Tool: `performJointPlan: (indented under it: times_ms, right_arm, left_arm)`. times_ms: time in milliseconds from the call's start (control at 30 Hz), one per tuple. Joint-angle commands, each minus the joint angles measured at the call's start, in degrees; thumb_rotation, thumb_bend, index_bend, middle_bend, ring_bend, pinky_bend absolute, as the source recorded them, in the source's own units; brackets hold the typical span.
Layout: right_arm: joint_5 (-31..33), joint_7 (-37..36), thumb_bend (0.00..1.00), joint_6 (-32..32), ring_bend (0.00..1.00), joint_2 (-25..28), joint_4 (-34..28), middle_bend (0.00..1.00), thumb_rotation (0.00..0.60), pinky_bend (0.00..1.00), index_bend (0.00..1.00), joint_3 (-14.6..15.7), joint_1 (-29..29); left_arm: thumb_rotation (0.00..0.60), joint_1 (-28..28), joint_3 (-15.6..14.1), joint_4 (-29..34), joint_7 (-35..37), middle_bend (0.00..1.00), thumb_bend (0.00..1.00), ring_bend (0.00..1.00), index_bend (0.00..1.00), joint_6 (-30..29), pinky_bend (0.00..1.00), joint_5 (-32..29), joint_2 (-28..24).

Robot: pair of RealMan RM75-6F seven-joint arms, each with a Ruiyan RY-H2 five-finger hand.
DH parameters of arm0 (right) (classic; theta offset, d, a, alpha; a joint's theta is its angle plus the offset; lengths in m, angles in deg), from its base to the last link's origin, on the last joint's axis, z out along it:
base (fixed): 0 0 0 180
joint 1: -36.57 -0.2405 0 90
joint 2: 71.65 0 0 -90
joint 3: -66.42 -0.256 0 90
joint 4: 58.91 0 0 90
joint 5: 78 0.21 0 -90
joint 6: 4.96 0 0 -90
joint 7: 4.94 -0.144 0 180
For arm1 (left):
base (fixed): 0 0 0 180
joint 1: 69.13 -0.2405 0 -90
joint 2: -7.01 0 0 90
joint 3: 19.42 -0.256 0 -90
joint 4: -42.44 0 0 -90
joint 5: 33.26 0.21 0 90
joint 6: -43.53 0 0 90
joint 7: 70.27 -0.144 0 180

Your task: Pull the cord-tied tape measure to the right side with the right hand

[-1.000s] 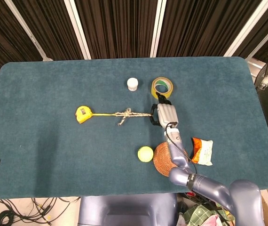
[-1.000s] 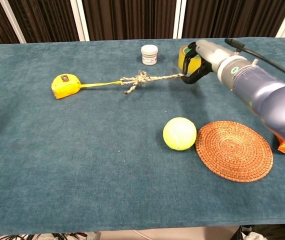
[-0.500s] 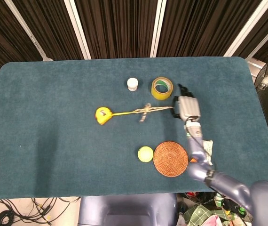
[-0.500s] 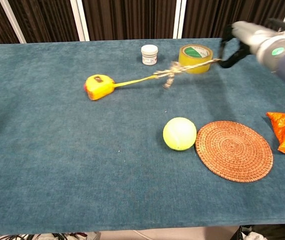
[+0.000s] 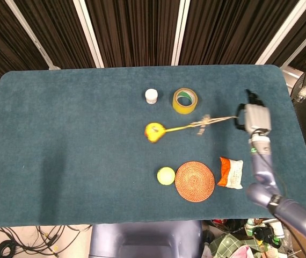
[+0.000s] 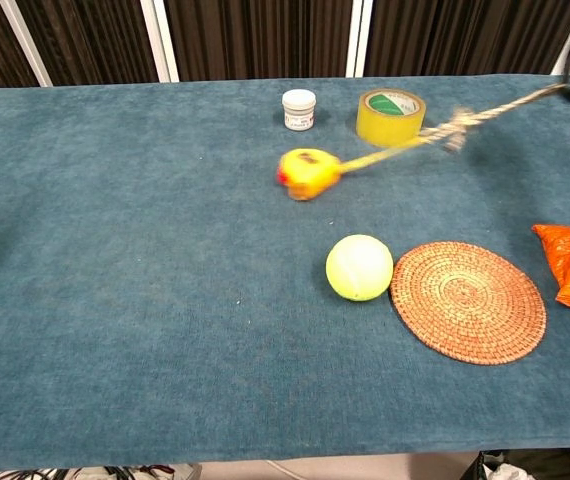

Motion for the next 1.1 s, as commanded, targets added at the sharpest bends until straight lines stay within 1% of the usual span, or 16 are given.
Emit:
performJointPlan:
  times_ms: [33,167,533,633,733,967,1100]
  right_arm:
    - [0.8,-1.0,0.45,-0.6,0.04,1.4,1.8,0.00,0.600,0.14,0.64,0.0,1.0]
    - [1.5,-3.1,0.45,-2.2,0.04,3.7,4.7,0.00,0.600,0.14,0.64,-0.4,2.0]
    - [2.5,-4.6,0.45,-3.1,0.04,6.1,9.4,0.00,0.600,0.14,0.65,-0.4,3.7]
    - [1.9,-3.9,0.45,-3.3,0.04,6.8,10.6,0.00,0.600,0.14,0.65,0.5,4.2]
    - [1.1,-5.3,0.45,-3.6,0.04,6.6,8.3,0.00,0.600,0.14,0.65,0.5,4.0]
    - [-0.5,-5.0,0.45,-3.0,0.04,5.5,4.0,0.00,0.600,0.14,0.65,0.9,2.8]
    - [-1.7,-4.9,0.45,-2.2,0.04,3.6,-1.4,0.00,0.600,0.14,0.65,0.7,1.2]
  left_arm:
    - [0.600,0.0,0.0,0.0,-0.1,0.00,0.30,0.00,0.11,-0.1,0.00,0.0,0.0]
    - [0.600,-0.1,0.1,0.0,-0.1,0.00,0.30,0.00,0.11,0.0,0.00,-0.2,0.0]
    - [0.600,-0.1,0.2,0.0,-0.2,0.00,0.30,0.00,0.11,-0.1,0.00,-0.2,0.1]
    - [0.600,-0.1,0.2,0.0,-0.3,0.00,0.30,0.00,0.11,-0.1,0.00,-0.3,0.2]
    - [0.600,-0.1,0.2,0.0,-0.4,0.00,0.30,0.00,0.11,-0.1,0.00,-0.2,0.2]
    - [0.600,-0.1,0.2,0.1,0.0,0.00,0.31,0.00,0.11,0.0,0.00,-0.4,0.1]
    - [0.600,-0.1,0.2,-0.1,0.2,0.00,0.31,0.00,0.11,0.3,0.00,-0.6,0.2]
